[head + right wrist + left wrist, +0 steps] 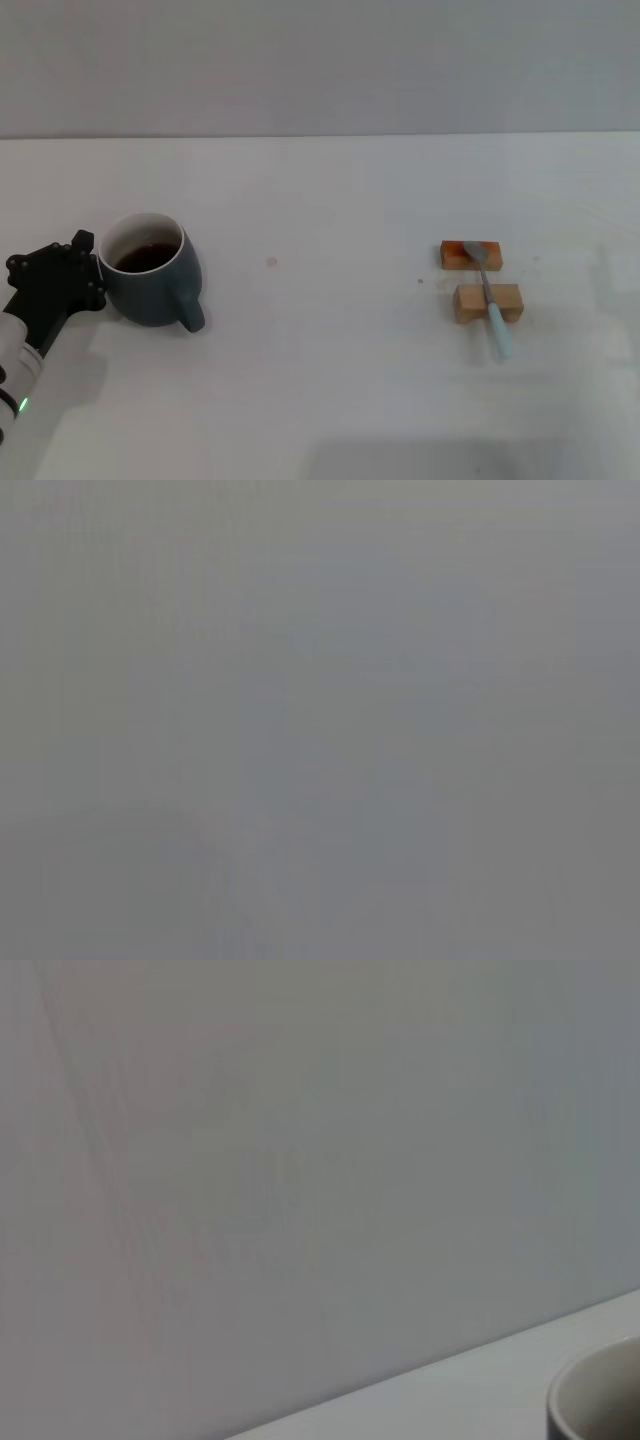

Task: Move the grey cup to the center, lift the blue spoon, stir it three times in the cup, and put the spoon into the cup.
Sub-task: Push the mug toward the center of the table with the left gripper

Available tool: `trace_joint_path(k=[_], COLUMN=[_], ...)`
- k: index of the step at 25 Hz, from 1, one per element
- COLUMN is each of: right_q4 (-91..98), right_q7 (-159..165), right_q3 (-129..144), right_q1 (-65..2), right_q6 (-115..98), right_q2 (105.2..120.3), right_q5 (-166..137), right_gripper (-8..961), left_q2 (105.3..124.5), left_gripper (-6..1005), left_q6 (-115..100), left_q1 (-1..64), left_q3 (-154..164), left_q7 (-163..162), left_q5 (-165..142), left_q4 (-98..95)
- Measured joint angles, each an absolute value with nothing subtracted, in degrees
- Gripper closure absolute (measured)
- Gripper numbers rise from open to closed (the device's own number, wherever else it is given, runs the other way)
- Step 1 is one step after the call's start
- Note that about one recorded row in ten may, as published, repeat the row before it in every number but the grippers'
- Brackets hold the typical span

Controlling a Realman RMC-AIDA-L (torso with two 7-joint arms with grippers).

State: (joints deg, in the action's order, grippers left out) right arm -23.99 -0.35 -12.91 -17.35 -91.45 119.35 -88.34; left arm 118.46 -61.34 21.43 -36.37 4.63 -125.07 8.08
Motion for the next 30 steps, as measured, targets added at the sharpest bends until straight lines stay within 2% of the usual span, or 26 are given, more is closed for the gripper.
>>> trace_joint_path(k=[17,30], right_q4=[-24.0,-24.1], right_q7=[-0.3,-0.4], right_q3=[-12.9,-12.8], right_q1=[-16.9,-16.7], right_q6=[-91.5,-92.2], right_q2=[119.35,119.35], right_q5=[-88.3,-88.3], right_gripper=[258,261], left_q2=[118.66,118.47], left_gripper=[1001,1001], left_q6=[-61.4,-60.9], left_q1=[21.5,22.6], left_q3=[-29.4,-30.9], left_q7=[4.7,4.7], left_q5=[-125.3,-124.8], left_q4=[13.8,11.0])
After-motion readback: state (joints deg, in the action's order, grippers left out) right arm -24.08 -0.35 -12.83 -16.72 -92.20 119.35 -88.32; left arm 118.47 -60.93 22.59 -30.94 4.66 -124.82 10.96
